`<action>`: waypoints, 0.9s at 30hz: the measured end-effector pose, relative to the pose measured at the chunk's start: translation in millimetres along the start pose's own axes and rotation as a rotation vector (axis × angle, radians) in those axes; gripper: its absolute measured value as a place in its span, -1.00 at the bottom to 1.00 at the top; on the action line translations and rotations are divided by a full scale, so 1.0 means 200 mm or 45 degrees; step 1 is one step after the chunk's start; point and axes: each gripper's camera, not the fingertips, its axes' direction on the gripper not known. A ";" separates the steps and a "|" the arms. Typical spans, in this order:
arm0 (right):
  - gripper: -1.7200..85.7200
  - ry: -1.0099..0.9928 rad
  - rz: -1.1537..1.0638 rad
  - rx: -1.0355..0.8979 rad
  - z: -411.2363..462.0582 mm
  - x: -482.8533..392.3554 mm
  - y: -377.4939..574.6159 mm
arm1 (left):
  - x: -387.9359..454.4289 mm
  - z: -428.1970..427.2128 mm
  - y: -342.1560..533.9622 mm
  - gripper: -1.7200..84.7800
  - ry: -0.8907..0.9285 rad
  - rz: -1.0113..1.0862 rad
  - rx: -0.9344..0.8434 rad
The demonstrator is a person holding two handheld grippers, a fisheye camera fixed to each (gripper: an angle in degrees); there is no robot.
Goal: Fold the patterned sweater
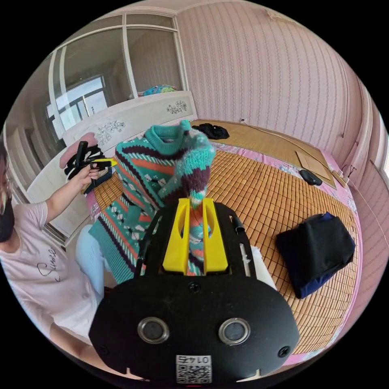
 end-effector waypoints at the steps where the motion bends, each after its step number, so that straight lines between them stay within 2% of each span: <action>1: -0.83 -0.013 -0.036 0.014 -0.04 -0.06 0.19 | 0.01 -0.03 0.09 -0.85 0.009 0.012 -0.002; 4: -0.82 -0.065 -0.041 -0.039 -0.06 -0.20 0.63 | 0.05 -0.10 0.52 -0.85 0.110 -0.024 -0.086; 7: -0.80 -0.066 0.074 -0.234 0.02 -0.25 0.96 | 0.05 -0.11 0.86 -0.88 0.046 -0.204 -0.201; 12: -0.80 -0.057 0.221 -0.222 -0.03 -0.32 1.27 | 0.09 -0.33 1.23 -0.87 0.058 -0.402 -0.064; 16: -0.81 -0.005 0.475 -0.173 -0.15 -0.29 1.44 | 0.16 -0.48 1.35 -0.82 0.061 -0.460 0.052; 20: -0.76 -0.199 0.698 0.143 -0.31 -0.28 1.58 | 0.24 -0.51 1.39 -0.74 0.115 -0.496 0.107; 22: -0.68 -0.250 0.749 0.191 -0.31 -0.29 1.59 | 0.27 -0.47 1.38 -0.71 0.129 -0.501 0.080; 27: -0.65 -0.194 0.790 0.040 -0.14 -0.34 1.53 | 0.34 -0.32 1.37 -0.72 0.134 -0.502 -0.054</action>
